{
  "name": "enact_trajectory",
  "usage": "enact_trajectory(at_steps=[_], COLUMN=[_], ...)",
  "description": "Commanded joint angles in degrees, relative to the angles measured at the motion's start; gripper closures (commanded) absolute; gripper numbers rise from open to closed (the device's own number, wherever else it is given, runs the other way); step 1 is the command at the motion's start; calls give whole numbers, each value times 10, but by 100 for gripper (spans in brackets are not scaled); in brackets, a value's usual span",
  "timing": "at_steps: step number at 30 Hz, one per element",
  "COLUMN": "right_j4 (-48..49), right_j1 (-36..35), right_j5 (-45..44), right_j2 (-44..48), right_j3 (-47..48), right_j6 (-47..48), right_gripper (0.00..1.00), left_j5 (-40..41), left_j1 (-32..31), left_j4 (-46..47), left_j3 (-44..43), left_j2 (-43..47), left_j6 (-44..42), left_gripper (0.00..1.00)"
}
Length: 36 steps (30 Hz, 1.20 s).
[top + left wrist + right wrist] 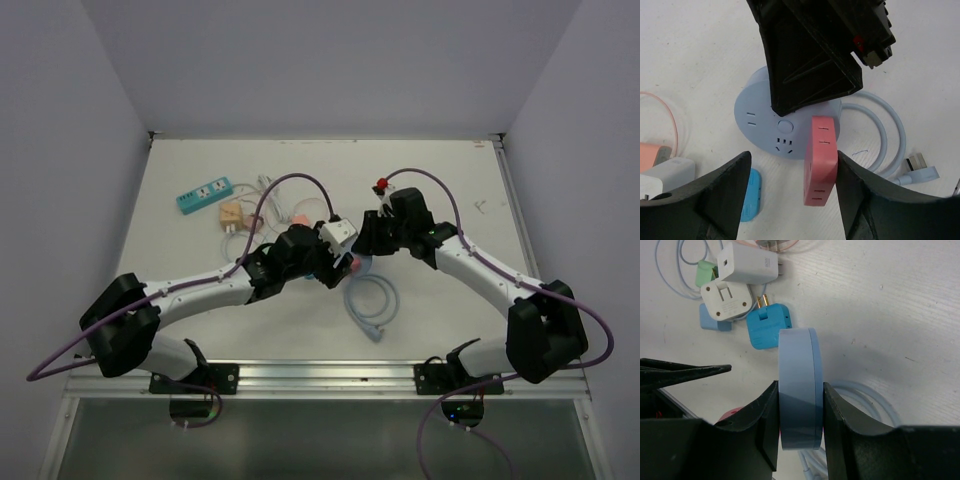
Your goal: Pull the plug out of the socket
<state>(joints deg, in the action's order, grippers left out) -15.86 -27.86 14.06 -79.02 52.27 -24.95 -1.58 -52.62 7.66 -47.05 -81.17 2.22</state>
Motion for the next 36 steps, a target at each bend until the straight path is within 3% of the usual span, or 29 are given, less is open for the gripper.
enact_trajectory(at_steps=[1, 5, 8, 9, 12, 15, 20, 30, 36], right_j4=[10, 13, 15, 14, 9, 14, 9, -35, -37], right_j1=[-2, -2, -2, -2, -2, -2, -2, -19, -19], right_j5=[34, 44, 53, 54, 47, 43, 31, -77, -70], right_j2=[16, 12, 12, 12, 12, 6, -9, -28, -28], right_j3=[12, 13, 13, 13, 13, 7, 4, 19, 24], right_j6=[10, 10, 8, 10, 21, 38, 76, 110, 101], right_gripper=[100, 100, 100, 100, 100, 100, 100, 100, 100], left_j5=[-68, -80, -76, -76, -75, -73, -79, -135, -135], left_j1=[5, -1, -7, -8, -8, -8, -8, -8, -6], left_j4=[26, 15, 6, 6, 6, 0, -29, -132, -194], left_j3=[-4, -19, -30, -31, -30, -30, -30, -59, -89], left_j2=[7, -17, -36, -38, -37, -28, 2, 55, 114], left_j6=[-13, -19, -20, -19, -36, -42, -61, -47, -44], left_gripper=[28, 29, 37, 45, 59, 80, 100, 100, 100])
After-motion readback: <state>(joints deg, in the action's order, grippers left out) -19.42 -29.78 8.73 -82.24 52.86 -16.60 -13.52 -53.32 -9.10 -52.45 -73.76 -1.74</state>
